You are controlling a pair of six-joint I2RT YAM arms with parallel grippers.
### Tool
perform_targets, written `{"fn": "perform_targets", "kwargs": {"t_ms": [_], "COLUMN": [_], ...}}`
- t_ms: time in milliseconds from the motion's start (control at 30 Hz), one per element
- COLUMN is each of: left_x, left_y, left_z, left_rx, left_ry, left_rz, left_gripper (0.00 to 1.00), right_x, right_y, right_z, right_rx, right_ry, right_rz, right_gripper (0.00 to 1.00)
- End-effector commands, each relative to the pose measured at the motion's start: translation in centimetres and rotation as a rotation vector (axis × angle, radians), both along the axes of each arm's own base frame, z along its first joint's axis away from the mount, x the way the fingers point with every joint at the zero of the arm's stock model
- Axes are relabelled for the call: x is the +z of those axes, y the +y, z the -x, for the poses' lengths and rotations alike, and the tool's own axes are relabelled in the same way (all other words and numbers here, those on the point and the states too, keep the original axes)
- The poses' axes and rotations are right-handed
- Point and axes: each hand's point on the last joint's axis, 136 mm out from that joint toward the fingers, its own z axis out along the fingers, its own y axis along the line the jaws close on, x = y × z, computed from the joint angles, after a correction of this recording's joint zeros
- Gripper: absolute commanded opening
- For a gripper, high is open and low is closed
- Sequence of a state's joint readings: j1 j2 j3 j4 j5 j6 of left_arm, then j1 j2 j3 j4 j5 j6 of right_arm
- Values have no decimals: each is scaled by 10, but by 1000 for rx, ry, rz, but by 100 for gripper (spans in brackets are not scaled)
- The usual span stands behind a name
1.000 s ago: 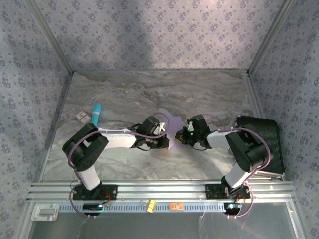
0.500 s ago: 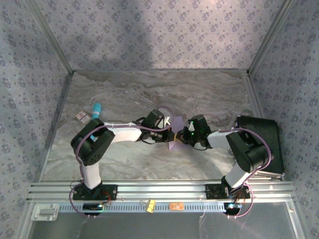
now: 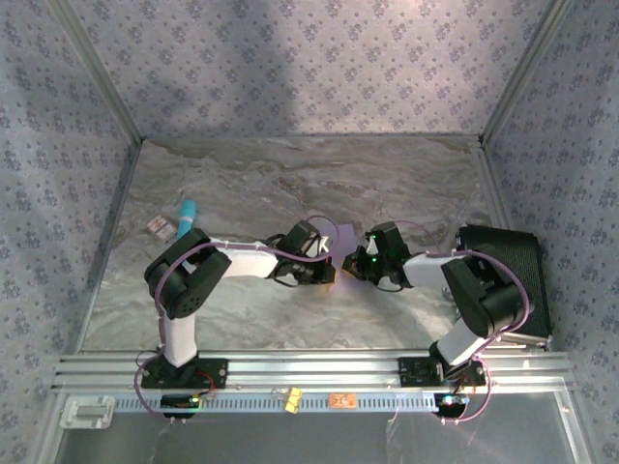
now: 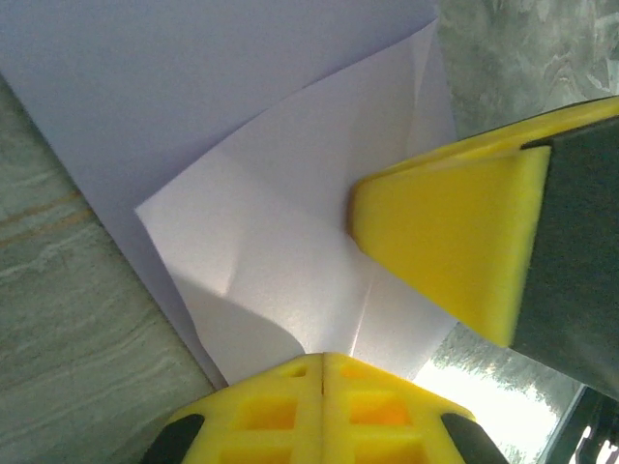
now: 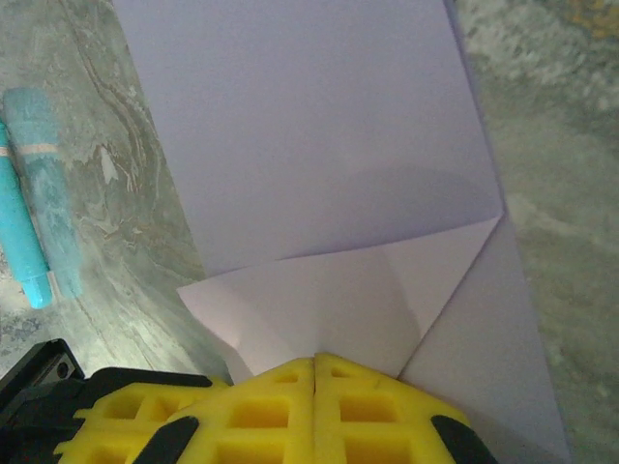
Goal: Fold a paper plane with a square sheet of paper (pick it up from the middle)
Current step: Fold the triangle a second time at the center of the table.
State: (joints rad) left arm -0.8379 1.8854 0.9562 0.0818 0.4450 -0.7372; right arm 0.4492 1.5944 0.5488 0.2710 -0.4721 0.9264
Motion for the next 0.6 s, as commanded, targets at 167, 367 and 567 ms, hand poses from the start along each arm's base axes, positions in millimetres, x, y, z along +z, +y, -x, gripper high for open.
{"fn": "perform_targets", "kwargs": {"t_ms": [167, 367, 567], "left_x": [-30, -32, -36], "left_y": [29, 35, 41], "left_z": [16, 13, 12], "left_rx": [-4, -5, -14], "left_ry": [32, 33, 41], "left_rz": [-157, -167, -188], "left_gripper": [0, 0, 0], "right_x": [18, -11, -2], "right_y": [17, -1, -18], "right_z": [8, 6, -23], "right_rx": [111, 70, 11], "right_ry": [-42, 39, 8], "right_rz": [-11, 48, -13], "right_gripper": [0, 0, 0]}}
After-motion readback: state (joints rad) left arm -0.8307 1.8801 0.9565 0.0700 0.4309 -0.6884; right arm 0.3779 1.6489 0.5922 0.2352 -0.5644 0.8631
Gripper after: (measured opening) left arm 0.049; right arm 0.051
